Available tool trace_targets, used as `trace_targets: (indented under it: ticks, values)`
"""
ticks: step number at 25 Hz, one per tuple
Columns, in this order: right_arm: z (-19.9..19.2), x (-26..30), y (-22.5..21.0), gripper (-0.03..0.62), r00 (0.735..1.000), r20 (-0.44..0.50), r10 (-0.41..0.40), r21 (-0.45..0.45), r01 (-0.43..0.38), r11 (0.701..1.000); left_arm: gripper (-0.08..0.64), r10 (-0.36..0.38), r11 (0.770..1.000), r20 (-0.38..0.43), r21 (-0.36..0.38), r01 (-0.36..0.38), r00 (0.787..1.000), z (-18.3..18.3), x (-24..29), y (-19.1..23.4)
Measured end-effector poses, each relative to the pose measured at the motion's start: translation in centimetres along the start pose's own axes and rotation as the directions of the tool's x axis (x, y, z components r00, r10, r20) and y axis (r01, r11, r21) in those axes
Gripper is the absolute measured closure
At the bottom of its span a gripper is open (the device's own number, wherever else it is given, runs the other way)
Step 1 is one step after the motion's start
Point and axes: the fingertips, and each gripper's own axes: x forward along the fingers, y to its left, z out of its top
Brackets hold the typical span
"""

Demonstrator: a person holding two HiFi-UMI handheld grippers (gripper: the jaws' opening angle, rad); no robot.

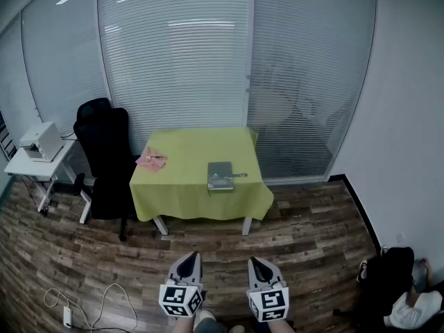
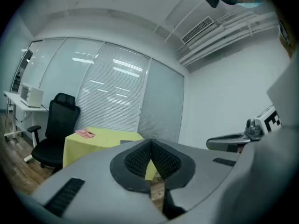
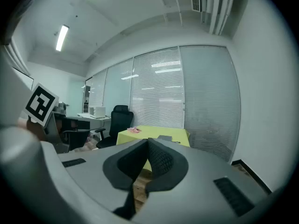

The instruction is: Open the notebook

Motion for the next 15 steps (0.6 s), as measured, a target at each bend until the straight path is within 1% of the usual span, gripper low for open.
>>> trace_targets:
  ticks: [9,12,13,15]
  values:
    - [-0.3,-0.2,0.0,0.578,1.0,-0.006,0.011,0.021,-0.011,1.0,0.534,0.014,1.0,0.006,0.012,-0.015,1.0,0.1,-0.4,0.1]
    - [-0.2,-0.5,-0.3,0.576,1.0,-0.006,0.016,0.019,-0.016,1.0,0.53,0.008,1.0,-0.002,0.002,-0.008,1.0,-0.1,-0.4,-0.3]
    - [-0.3,-0.6,-0.4,0.55,1.0,-0.009,0.021,0.026,-0.021,0.999,0.517,0.007,1.0,-0.006,-0.001,-0.007,1.0,-0.1,-0.3,-0.5]
    - [-0.4,-0.8,-0.6,0.497,0.999,-0.013,0.031,0.042,-0.03,0.999,0.454,0.009,1.0,-0.013,-0.003,-0.009,1.0,-0.2,-0.3,-0.7]
